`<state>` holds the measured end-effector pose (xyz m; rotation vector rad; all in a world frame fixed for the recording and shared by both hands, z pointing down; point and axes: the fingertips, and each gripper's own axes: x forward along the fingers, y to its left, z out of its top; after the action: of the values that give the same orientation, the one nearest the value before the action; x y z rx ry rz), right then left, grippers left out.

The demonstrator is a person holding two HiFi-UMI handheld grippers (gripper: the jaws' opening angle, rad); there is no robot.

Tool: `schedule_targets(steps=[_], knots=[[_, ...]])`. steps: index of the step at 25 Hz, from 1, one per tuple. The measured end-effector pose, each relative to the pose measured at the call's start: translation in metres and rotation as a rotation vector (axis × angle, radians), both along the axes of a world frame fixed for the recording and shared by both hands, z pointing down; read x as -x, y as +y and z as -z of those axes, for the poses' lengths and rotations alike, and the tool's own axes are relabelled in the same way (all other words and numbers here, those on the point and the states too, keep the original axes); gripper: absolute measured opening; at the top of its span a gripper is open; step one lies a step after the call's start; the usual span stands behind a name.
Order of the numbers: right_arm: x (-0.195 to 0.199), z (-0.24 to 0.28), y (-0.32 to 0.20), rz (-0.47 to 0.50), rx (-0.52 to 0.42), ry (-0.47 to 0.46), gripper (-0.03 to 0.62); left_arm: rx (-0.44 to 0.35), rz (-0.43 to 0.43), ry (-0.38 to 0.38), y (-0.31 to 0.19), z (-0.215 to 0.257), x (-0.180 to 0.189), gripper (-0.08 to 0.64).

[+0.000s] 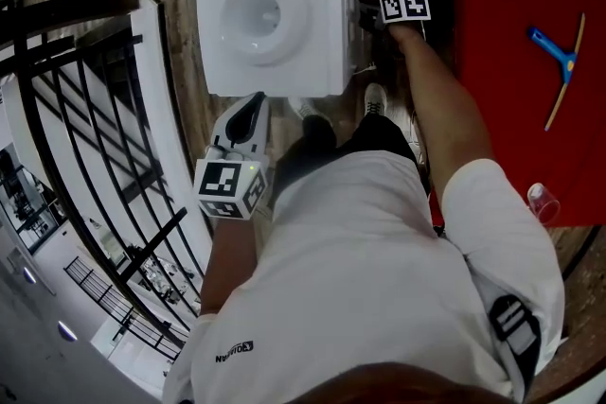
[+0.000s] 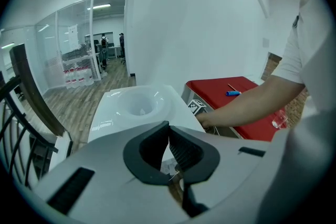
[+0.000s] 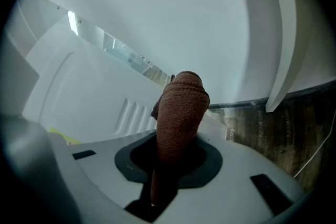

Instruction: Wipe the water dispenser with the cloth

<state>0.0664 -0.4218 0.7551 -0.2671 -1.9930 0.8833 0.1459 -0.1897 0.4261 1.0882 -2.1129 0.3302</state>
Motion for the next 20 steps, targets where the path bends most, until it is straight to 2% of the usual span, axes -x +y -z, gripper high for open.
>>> schedule_targets(steps=[6, 10, 13, 20], knots=[[-0.008, 0.053, -0.014, 0.038, -0.032, -0.096, 0.072, -0.047, -0.015, -0.03, -0.013, 0.008, 0.003, 0.0], [-0.007, 0.109, -0.018, 0.113, -0.113, -0.184, 0.072, -0.072, -0.022, -0.036, -0.015, 0.012, 0.002, 0.0], [-0.001, 0.144, -0.025, 0.185, -0.225, -0.227, 0.072, -0.088, -0.015, -0.034, -0.017, 0.012, 0.003, 0.0], [0.034, 0.222, -0.023, 0.386, -0.571, -0.335, 0.072, -0.135, 0.008, -0.041, -0.019, 0.02, 0.004, 0.0]])
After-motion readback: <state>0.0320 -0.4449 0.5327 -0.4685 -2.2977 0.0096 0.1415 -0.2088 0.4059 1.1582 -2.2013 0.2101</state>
